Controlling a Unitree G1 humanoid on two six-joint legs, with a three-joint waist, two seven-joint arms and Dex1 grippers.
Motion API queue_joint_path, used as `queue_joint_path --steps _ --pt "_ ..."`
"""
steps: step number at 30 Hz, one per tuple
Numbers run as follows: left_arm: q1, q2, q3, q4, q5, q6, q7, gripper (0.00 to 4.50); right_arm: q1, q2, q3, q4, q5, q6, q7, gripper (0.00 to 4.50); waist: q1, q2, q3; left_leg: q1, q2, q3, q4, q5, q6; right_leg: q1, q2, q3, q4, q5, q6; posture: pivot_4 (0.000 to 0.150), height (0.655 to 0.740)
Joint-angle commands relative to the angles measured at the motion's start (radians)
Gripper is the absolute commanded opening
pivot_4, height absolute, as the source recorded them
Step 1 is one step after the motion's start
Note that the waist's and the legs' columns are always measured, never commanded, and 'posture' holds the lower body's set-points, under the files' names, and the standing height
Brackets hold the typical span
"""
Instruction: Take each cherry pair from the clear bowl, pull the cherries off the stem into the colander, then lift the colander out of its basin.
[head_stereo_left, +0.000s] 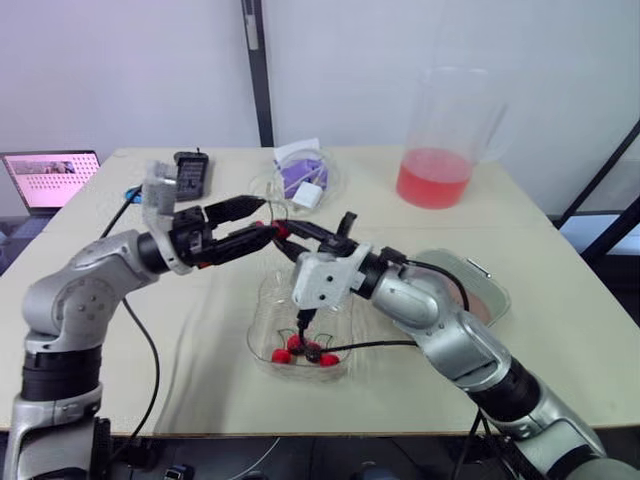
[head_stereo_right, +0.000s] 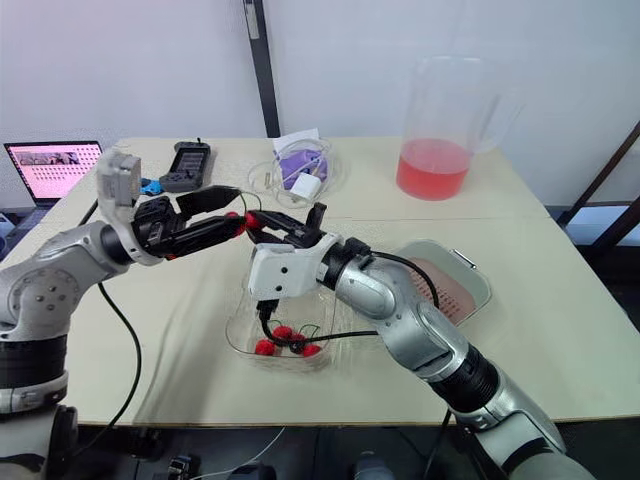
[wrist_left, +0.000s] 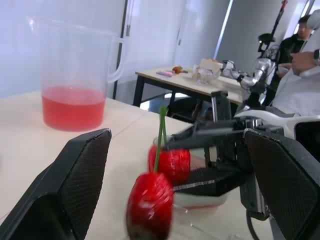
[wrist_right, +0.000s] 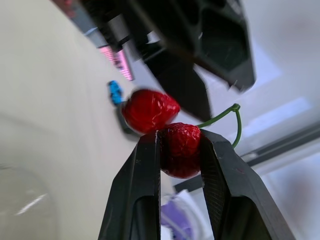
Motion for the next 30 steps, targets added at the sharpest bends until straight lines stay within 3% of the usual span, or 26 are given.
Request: queue_joint_path --steps 1,12,15,22,30 --pt "-0.042 0.002 0.004 0.006 -0.002 0.006 0.014 4.50 0.000 0.020 -0.029 -0.011 -0.042 -0.041 -0.007 1.02 0.000 0.000 0.000 0.000 0.000 0.000 0.000 0.000 0.000 0.000 0.000 0.000 0.000 0.000 0.000 0.150 0.7332" --pt "-0.106 -0.013 -0.007 0.025 -0.006 0.040 0.030 4.50 0.019 0.034 -0.044 0.014 -0.084 -0.116 0.037 1.02 -0.001 0.000 0.000 0.000 0.000 0.000 0.000 0.000 0.000 0.000 0.000 0.000 0.000 0.000 0.000 0.150 0.7332" --pt "-0.113 -0.012 -0.004 0.032 -0.013 0.056 0.023 3.66 0.024 0.036 -0.048 0.016 -0.086 -0.125 0.047 0.98 -0.001 0.000 0.000 0.000 0.000 0.000 0.000 0.000 0.000 0.000 0.000 0.000 0.000 0.000 0.000 0.150 0.7332" --pt "-0.110 -0.011 -0.004 0.037 -0.004 0.060 0.008 0.04 0.038 0.051 -0.061 0.013 -0.097 -0.140 0.061 0.98 -0.001 0.000 0.000 0.000 0.000 0.000 0.000 0.000 0.000 0.000 0.000 0.000 0.000 0.000 0.000 0.150 0.7332" --pt "-0.119 -0.014 -0.005 0.057 0.015 0.045 0.005 0.04 0.064 0.069 -0.080 0.000 -0.051 -0.122 0.113 0.98 -0.001 0.000 0.000 0.000 0.000 0.000 0.000 0.000 0.000 0.000 0.000 0.000 0.000 0.000 0.000 0.150 0.7332"
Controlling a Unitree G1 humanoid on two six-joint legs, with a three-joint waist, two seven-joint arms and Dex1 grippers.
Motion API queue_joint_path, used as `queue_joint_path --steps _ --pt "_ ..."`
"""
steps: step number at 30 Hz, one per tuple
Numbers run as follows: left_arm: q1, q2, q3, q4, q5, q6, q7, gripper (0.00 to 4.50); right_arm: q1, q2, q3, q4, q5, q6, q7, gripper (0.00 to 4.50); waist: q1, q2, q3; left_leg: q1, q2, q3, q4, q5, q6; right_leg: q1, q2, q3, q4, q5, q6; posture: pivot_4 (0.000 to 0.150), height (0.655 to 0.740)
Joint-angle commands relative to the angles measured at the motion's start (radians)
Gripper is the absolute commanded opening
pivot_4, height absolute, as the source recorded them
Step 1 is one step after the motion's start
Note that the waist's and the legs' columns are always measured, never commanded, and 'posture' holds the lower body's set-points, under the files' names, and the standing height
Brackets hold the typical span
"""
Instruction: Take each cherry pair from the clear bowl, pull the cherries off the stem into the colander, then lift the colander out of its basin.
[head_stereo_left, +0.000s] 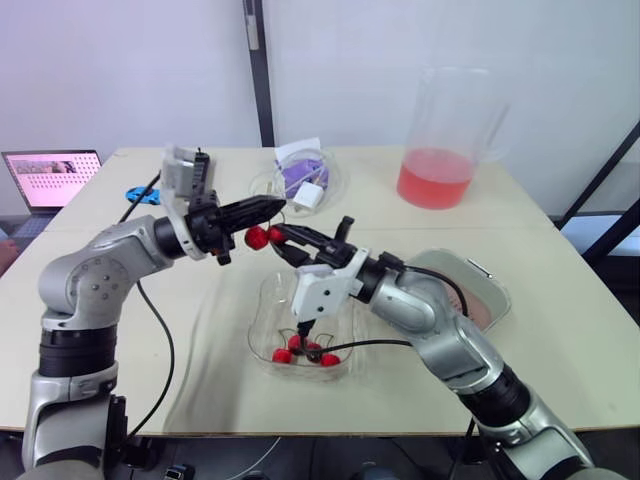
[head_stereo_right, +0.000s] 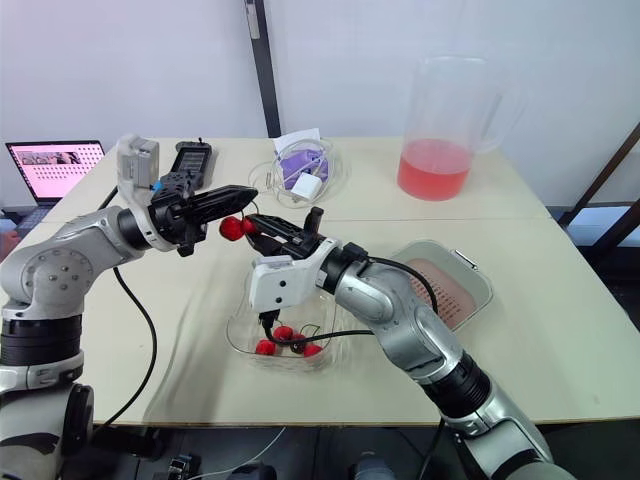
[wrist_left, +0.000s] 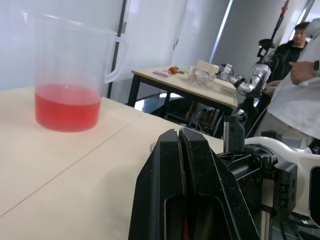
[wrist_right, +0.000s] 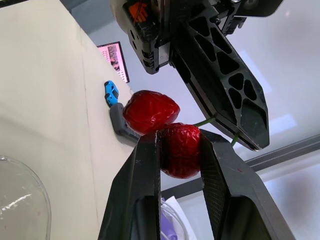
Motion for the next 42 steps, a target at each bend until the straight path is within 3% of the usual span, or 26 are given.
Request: queue_joint_path --steps 1,2,5,8,13,16,18,33,36,38,42 --pt "-0.029 0.008 0.009 -0.005 0.007 -0.020 -0.010 0.00 0.004 0.009 -0.035 -0.043 0.043 0.012 0.043 1.65 0.000 0.000 0.000 0.000 0.000 0.000 0.000 0.000 0.000 0.000 0.000 0.000 0.000 0.000 0.000 0.150 0.7332" --pt "-0.029 0.008 0.009 -0.004 0.009 -0.022 -0.010 0.00 0.005 0.004 -0.041 -0.050 0.050 0.018 0.059 1.89 0.000 0.000 0.000 0.000 0.000 0.000 0.000 0.000 0.000 0.000 0.000 0.000 0.000 0.000 0.000 0.150 0.7332" --pt "-0.023 0.012 0.008 -0.006 0.018 -0.026 -0.015 0.00 0.022 -0.014 -0.091 -0.114 0.123 0.086 0.131 3.27 0.001 0.000 0.000 0.000 0.000 0.000 0.000 0.000 0.000 0.000 0.000 0.000 0.000 0.000 0.000 0.150 0.7332" --pt "-0.016 0.014 0.010 -0.005 0.024 -0.026 -0.022 0.00 0.050 -0.010 -0.164 -0.209 0.267 0.245 0.219 3.27 0.003 0.000 0.000 0.000 0.000 0.000 0.000 0.000 0.000 0.000 0.000 0.000 0.000 0.000 0.000 0.150 0.7332" --pt "-0.014 0.015 0.010 -0.004 0.027 -0.023 -0.038 0.00 0.035 0.068 -0.345 -0.307 0.568 0.676 0.248 3.27 0.002 0.000 0.000 0.001 0.000 -0.001 0.000 0.000 0.000 0.001 0.000 0.000 0.001 0.000 0.000 0.150 0.7332" --pt "-0.007 0.013 0.006 -0.023 -0.004 0.001 -0.066 0.00 0.015 0.180 -0.502 -0.315 0.899 0.993 0.270 3.27 0.000 0.000 0.000 0.001 0.000 -0.001 0.000 0.000 0.000 0.001 0.000 0.000 0.001 0.000 0.000 0.150 0.7332" --pt "-0.004 0.016 0.007 -0.036 -0.021 0.018 -0.080 0.00 -0.011 0.218 -0.552 -0.311 0.994 1.104 0.244 3.27 -0.001 0.000 0.000 0.001 0.000 -0.001 0.000 0.000 0.000 0.001 0.000 0.000 0.001 0.000 0.000 0.150 0.7332" --pt "0.015 0.034 0.021 -0.095 -0.094 0.091 -0.087 0.00 -0.032 0.282 -0.499 -0.227 1.148 1.151 0.043 3.27 -0.001 0.000 0.000 0.001 0.000 -0.001 0.000 0.000 0.000 0.001 0.000 0.000 0.001 0.000 0.000 0.150 0.7332" --pt "0.017 0.034 0.022 -0.096 -0.097 0.090 -0.083 0.00 -0.025 0.282 -0.498 -0.227 1.179 1.159 0.022 2.46 0.000 0.000 0.000 0.001 0.000 -0.001 0.000 0.000 0.000 0.001 0.000 0.000 0.001 0.000 0.000 0.150 0.7332" --pt "0.018 0.034 0.022 -0.098 -0.099 0.089 -0.082 0.00 -0.024 0.277 -0.497 -0.227 1.196 1.159 0.007 1.58 0.000 0.000 0.000 0.001 0.000 -0.001 0.000 0.000 0.000 0.001 0.000 0.000 0.001 0.000 0.000 0.150 0.7332" --pt "0.021 0.033 0.018 -0.093 -0.100 0.085 -0.085 0.00 -0.022 0.263 -0.491 -0.223 1.221 1.158 -0.017 1.58 -0.001 0.000 0.000 0.001 0.000 -0.001 0.000 0.000 0.000 0.001 0.000 0.000 0.001 0.000 0.000 0.150 0.7332"
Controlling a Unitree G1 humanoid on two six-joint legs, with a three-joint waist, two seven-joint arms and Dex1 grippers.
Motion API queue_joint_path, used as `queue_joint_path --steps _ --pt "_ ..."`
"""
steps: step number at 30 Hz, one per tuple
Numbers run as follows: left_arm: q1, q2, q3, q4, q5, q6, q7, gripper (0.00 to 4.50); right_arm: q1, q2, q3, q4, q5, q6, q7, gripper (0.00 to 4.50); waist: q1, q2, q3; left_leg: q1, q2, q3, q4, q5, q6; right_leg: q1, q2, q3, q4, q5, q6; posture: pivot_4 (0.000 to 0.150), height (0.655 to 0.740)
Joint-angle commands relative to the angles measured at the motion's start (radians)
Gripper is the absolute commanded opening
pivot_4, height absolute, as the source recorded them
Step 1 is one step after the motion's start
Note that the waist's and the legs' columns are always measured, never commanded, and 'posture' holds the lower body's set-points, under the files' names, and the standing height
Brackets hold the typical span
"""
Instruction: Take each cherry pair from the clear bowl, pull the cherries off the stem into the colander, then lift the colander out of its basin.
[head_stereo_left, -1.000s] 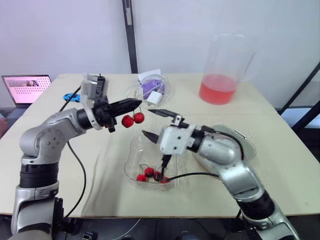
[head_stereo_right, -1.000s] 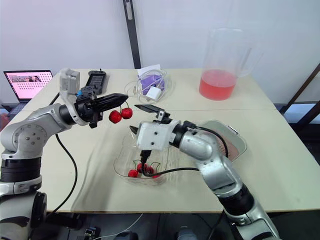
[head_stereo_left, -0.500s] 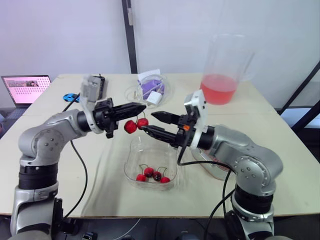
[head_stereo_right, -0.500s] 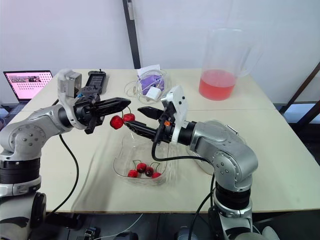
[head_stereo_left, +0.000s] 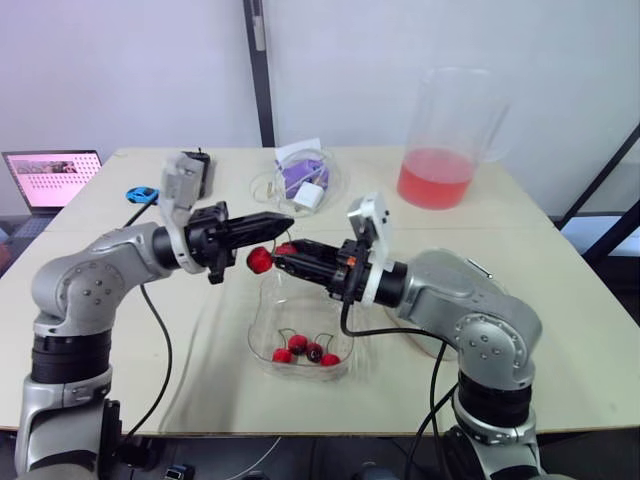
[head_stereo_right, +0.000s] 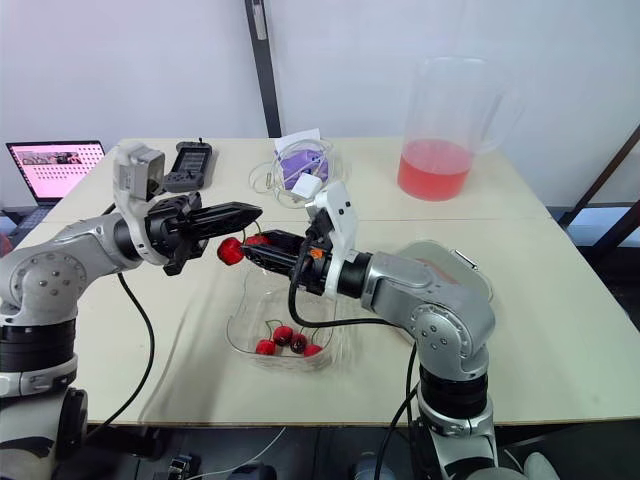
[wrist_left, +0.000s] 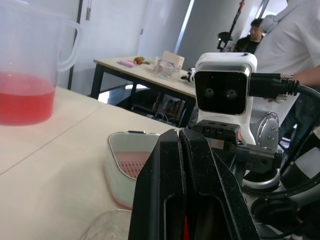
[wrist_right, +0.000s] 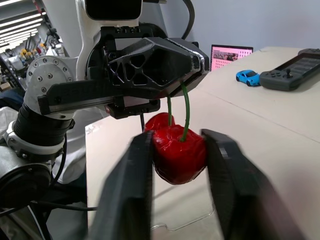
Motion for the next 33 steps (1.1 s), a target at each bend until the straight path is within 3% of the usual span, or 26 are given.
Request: queue_joint_path --steps 1,13,17,19,27,33 --pt "-0.001 0.011 0.016 -0.026 -0.014 -0.011 -0.003 0.00 0.000 -0.010 0.006 -0.015 0.038 -0.008 -0.017 1.58 0.000 0.000 0.000 0.000 0.000 0.000 0.000 0.000 0.000 0.000 0.000 0.000 0.000 0.000 0.000 0.150 0.7332" --pt "0.000 0.011 0.015 -0.021 -0.008 -0.020 -0.007 0.00 0.005 -0.030 0.016 -0.006 0.108 -0.008 -0.059 1.58 0.000 0.000 0.000 0.000 0.000 0.000 0.000 0.000 0.000 0.000 0.000 0.000 0.000 0.000 0.000 0.150 0.7332" --pt "0.002 0.013 0.015 -0.019 -0.004 -0.024 -0.010 0.00 0.001 -0.036 0.012 0.000 0.129 -0.008 -0.072 0.50 0.000 0.000 0.000 0.000 0.000 0.000 0.000 0.000 0.000 0.000 0.000 0.000 0.000 0.000 0.000 0.150 0.7332" --pt "0.003 0.013 0.015 -0.020 -0.003 -0.026 -0.009 0.00 -0.002 -0.042 0.009 0.001 0.140 -0.008 -0.077 0.17 0.000 0.000 0.000 0.000 0.000 0.000 0.000 0.000 0.000 0.000 0.000 0.000 0.000 0.000 0.000 0.150 0.7332" --pt "0.001 0.016 0.019 -0.015 0.000 -0.033 -0.011 0.00 0.011 -0.104 0.006 -0.014 0.191 0.011 -0.080 0.16 0.001 0.000 0.000 0.000 0.000 0.000 0.000 0.000 0.000 0.000 0.000 0.000 0.000 0.000 0.000 0.150 0.7332" --pt "-0.004 0.013 0.024 -0.004 0.010 -0.050 -0.010 0.00 0.050 -0.320 -0.046 -0.032 0.292 0.087 0.001 0.16 0.006 0.000 0.000 0.000 0.000 0.000 0.000 0.000 0.000 0.001 0.000 0.000 -0.002 0.000 0.000 0.150 0.7332"
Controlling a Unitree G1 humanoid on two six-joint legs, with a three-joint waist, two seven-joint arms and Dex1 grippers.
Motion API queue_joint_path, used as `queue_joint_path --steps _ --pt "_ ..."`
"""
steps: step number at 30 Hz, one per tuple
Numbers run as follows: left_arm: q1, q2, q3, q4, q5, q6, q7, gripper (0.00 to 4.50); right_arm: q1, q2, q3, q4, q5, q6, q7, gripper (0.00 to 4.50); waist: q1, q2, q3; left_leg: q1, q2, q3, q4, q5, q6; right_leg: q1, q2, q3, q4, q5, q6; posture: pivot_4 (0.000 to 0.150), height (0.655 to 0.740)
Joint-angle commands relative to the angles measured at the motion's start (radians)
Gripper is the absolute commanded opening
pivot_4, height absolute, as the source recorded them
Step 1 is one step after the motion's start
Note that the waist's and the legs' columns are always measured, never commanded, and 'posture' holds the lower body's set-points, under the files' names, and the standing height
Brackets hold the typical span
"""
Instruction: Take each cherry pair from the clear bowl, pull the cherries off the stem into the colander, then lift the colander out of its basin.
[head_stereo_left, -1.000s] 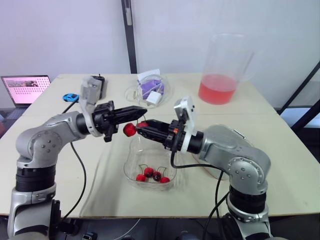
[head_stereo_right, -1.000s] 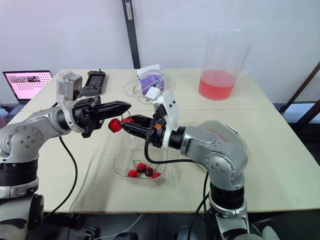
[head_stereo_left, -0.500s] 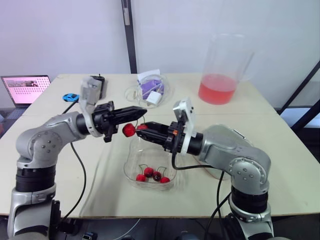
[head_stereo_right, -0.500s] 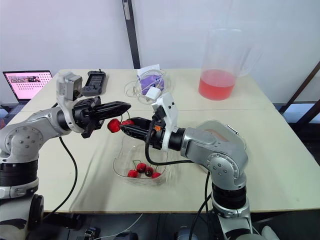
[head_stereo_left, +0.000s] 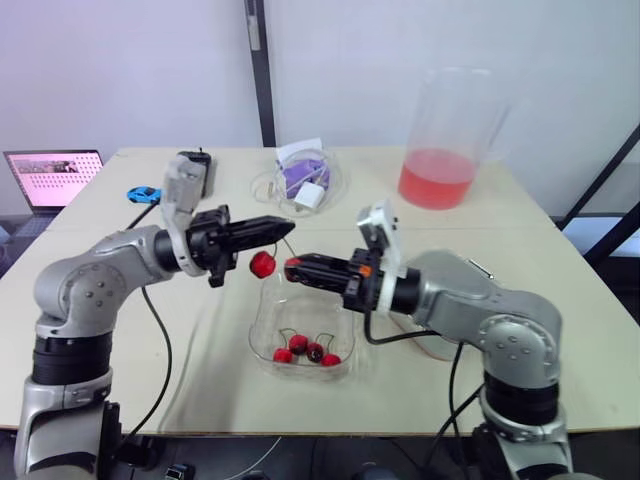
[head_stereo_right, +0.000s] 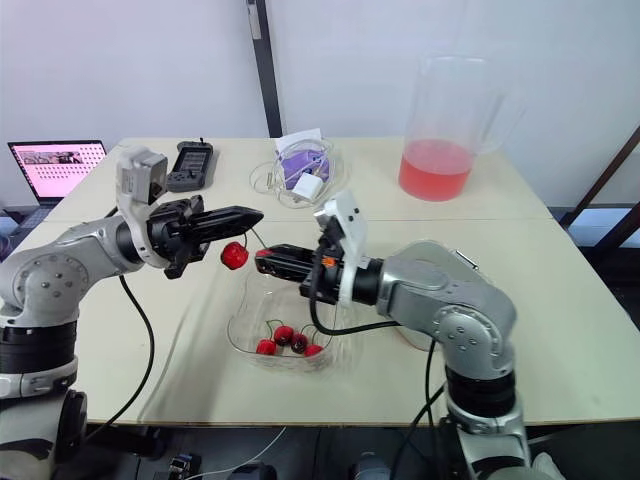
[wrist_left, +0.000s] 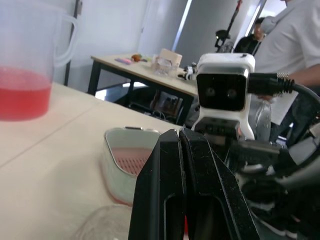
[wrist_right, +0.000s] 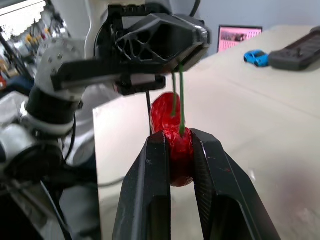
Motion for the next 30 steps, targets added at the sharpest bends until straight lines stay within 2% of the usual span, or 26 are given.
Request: queue_joint_path --steps 1,6,8,10,13,15,21,25,29,30 --pt "-0.013 0.013 0.037 -0.011 -0.002 -0.034 -0.003 0.00 0.016 -0.087 -0.034 -0.025 0.060 0.033 0.049 0.16 0.000 0.000 0.000 0.000 0.000 0.000 0.000 0.000 0.000 0.000 0.000 0.000 0.000 0.000 0.000 0.150 0.7332" --pt "-0.006 0.009 0.037 -0.015 0.000 -0.041 -0.002 0.00 0.029 -0.276 -0.078 -0.008 0.099 0.051 0.149 0.16 -0.002 0.000 0.000 0.000 0.000 0.000 0.000 0.000 0.001 0.000 0.000 0.000 0.000 0.000 0.000 0.150 0.7332" --pt "0.005 0.008 0.041 -0.024 -0.003 -0.041 0.002 0.00 0.022 -0.399 -0.135 0.031 0.088 0.043 0.217 0.16 0.000 0.000 0.000 0.000 0.000 0.000 0.000 0.000 0.001 0.000 0.000 0.000 0.000 0.000 0.000 0.150 0.7332" --pt "0.017 0.010 0.042 -0.033 -0.003 -0.044 0.004 0.00 0.014 -0.530 -0.155 0.093 0.010 -0.013 0.276 0.16 0.007 0.001 0.001 0.000 0.000 0.001 0.000 0.000 0.001 0.000 0.000 0.001 -0.001 0.000 0.000 0.150 0.7332" --pt "0.033 0.006 0.034 -0.045 0.015 -0.070 0.001 0.00 0.055 -0.718 -0.074 0.200 -0.189 -0.188 0.371 0.16 0.020 0.000 0.001 0.000 0.000 0.002 0.001 0.000 0.001 0.000 0.000 0.001 -0.002 0.000 0.000 0.150 0.7332" --pt "0.041 0.004 0.026 -0.051 0.027 -0.090 -0.004 0.00 0.069 -0.764 -0.035 0.252 -0.260 -0.263 0.412 0.16 0.020 0.000 0.001 0.000 0.000 0.002 0.000 -0.001 0.001 0.001 0.000 0.001 -0.002 0.000 0.000 0.150 0.7332" --pt "0.045 -0.006 0.009 -0.056 0.042 -0.118 -0.009 0.00 0.097 -0.784 0.074 0.363 -0.439 -0.425 0.482 0.16 0.020 0.000 0.001 0.000 0.000 0.003 0.000 -0.001 0.001 0.000 0.000 0.002 -0.002 0.000 0.000 0.150 0.7332" --pt "0.048 -0.019 0.005 -0.063 0.031 -0.110 0.010 0.00 0.106 -0.782 0.105 0.394 -0.500 -0.460 0.511 2.07 0.021 0.000 0.001 0.000 0.000 0.003 0.001 0.000 0.001 0.000 0.000 0.002 -0.002 0.000 0.000 0.150 0.7332" --pt "0.048 -0.019 0.004 -0.068 0.032 -0.109 0.010 0.00 0.087 -0.783 0.060 0.385 -0.472 -0.427 0.539 4.12 0.021 0.000 0.001 0.000 0.000 0.003 0.001 0.000 0.001 0.000 0.000 0.002 -0.002 0.000 0.000 0.150 0.7332" --pt "0.048 -0.019 0.004 -0.069 0.032 -0.108 0.010 0.00 0.085 -0.783 0.054 0.383 -0.470 -0.422 0.544 4.47 0.021 0.000 0.001 0.000 0.000 0.003 0.001 0.000 0.001 0.000 0.000 0.002 -0.002 0.000 0.000 0.150 0.7332"
